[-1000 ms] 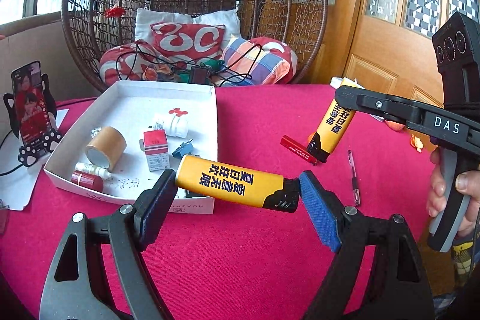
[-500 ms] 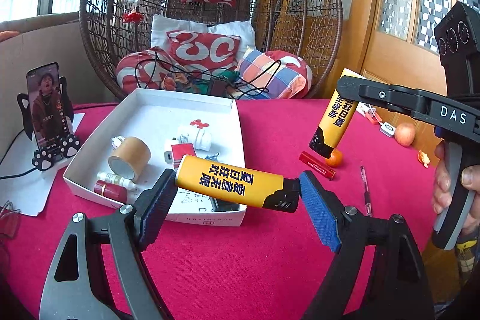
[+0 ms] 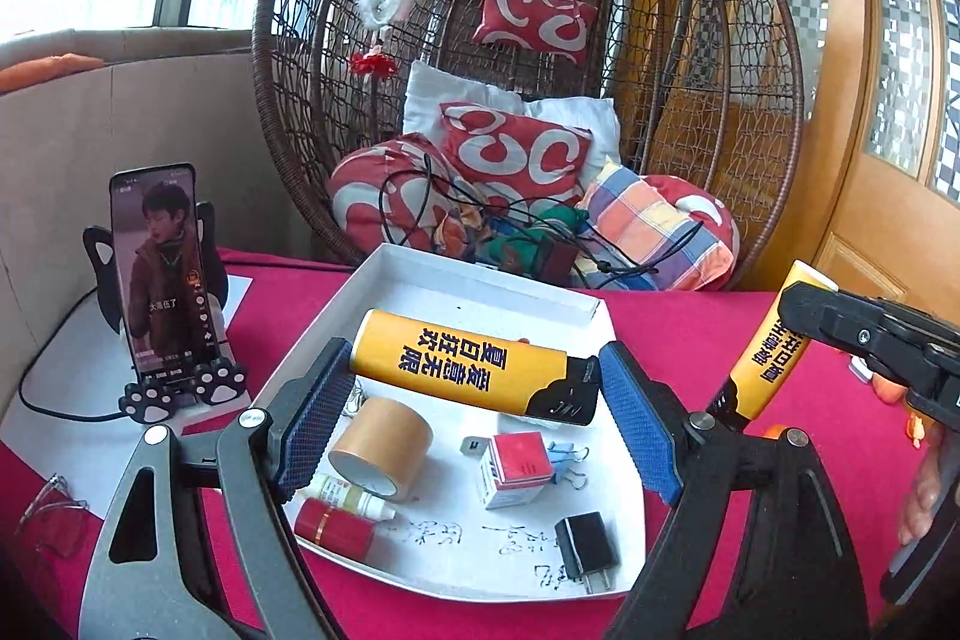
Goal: Organize rigid objects
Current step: 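Carry both lighters into the tray and open both tools to release them, then withdraw both tools from the tray toward the orange and red box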
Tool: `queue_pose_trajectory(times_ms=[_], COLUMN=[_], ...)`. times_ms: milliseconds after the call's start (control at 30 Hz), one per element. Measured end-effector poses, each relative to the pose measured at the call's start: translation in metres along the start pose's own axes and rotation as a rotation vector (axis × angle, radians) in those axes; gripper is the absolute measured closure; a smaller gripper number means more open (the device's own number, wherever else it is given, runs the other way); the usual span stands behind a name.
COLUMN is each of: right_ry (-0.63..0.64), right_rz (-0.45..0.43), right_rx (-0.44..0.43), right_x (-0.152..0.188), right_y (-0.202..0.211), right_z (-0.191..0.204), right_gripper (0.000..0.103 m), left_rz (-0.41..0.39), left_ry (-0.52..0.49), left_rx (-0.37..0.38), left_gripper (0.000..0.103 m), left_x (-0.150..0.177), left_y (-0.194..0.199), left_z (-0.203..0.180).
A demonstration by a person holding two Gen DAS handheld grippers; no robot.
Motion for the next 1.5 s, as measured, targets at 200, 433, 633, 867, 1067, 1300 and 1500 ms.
queue_pose_trajectory(times_ms=[200,433,633,867,1067,1300,1500], right_ry=[-0.003,0.055,0.039,-0.042,-0.132,-0.204,-0.209], right_rz=[0.065,0.104,0.052,-0.005,-0.080,-0.212,-0.341], right_rx=[0.030,0.121,0.125,0.106,0.071,0.086,0.173], right_x=[-0.006,-0.009,-0.008,0.004,0.012,0.013,0.016], right_y=[-0.051,-0.102,-0.109,-0.087,-0.046,0.019,0.082], right_z=[-0.006,-0.004,0.001,-0.015,-0.028,-0.045,-0.072], right_gripper=[0.092,0.092,0.062,0.000,0.000,0.000,0.000], left_rz=[0.050,0.066,0.001,-0.063,-0.042,-0.005,-0.014], left_ry=[0.078,0.200,0.280,0.341,0.311,0.207,0.127], left_rx=[-0.006,-0.006,-0.080,-0.082,-0.041,0.018,0.080], left_gripper=[0.019,0.019,0.000,0.000,0.000,0.000,0.000], left_x=[-0.010,-0.003,0.003,0.012,0.025,0.034,0.035], left_y=[-0.040,-0.064,-0.050,-0.018,-0.007,-0.006,0.004], left_z=[0.024,0.047,0.065,0.071,0.042,-0.009,-0.041])
Point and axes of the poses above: each gripper's, at about its wrist camera, not at the fingertips, and y roughly against the way its jaws point, z to its left, x to its underside, the point moved 6 cm from there along -y, roughly the way its jaws point, and after that the axes turned 11 degrees about z, right-handed, at the moved point
